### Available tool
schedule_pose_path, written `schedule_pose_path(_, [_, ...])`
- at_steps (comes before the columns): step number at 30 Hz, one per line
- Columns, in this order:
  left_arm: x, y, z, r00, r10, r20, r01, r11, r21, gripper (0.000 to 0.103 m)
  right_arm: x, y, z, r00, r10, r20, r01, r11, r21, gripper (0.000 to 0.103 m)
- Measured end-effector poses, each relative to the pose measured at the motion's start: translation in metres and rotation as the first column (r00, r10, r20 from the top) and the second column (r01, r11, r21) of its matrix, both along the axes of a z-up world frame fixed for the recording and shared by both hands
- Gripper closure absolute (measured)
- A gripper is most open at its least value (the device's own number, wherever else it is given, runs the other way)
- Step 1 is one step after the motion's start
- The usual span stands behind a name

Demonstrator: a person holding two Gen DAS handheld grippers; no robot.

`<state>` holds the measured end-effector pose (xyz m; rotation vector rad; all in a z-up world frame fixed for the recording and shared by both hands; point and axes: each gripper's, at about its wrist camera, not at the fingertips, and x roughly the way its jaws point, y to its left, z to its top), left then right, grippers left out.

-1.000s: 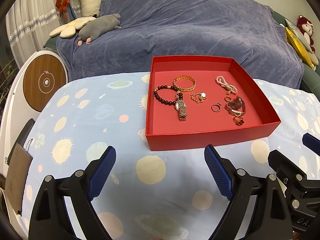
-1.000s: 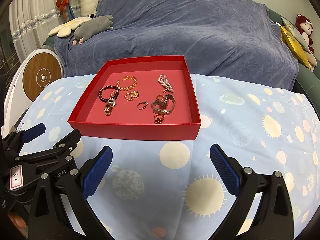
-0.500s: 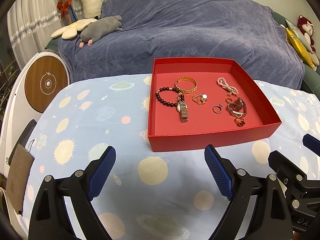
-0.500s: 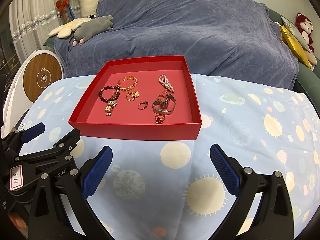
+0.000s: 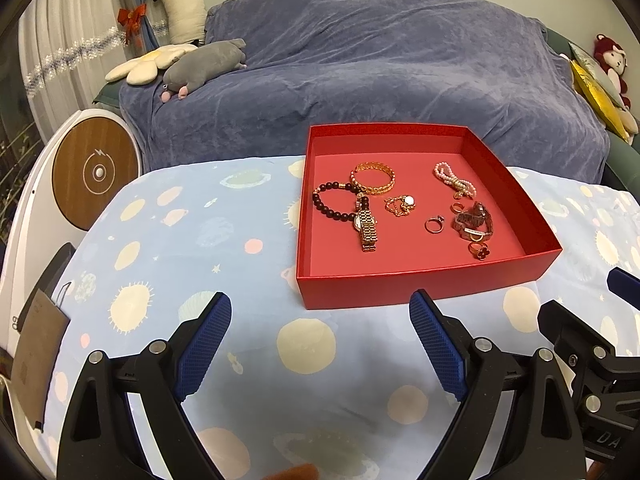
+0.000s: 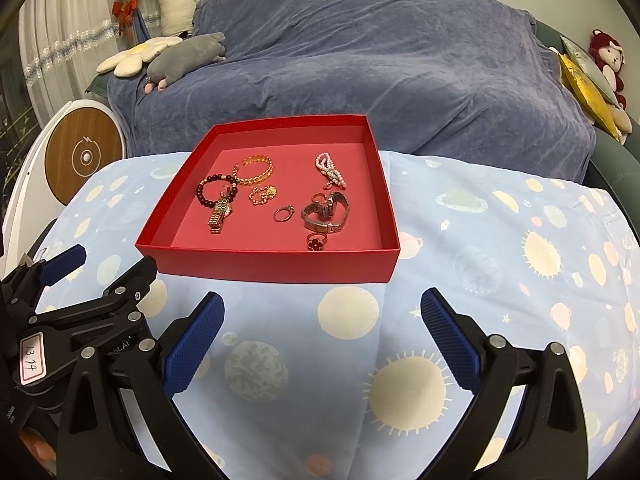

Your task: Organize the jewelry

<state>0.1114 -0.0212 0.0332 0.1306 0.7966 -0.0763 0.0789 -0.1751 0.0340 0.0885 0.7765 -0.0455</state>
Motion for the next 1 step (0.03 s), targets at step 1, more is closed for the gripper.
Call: schedule_pose_path(1, [0.0007, -0.0001, -0.0005, 1.0, -0.001, -0.005, 0.001, 1.0, 0.0, 0.015, 0.0001, -0.0001, -0.0001, 1.0, -0.001, -0.001, 0.001, 1.0, 0.001, 0.006])
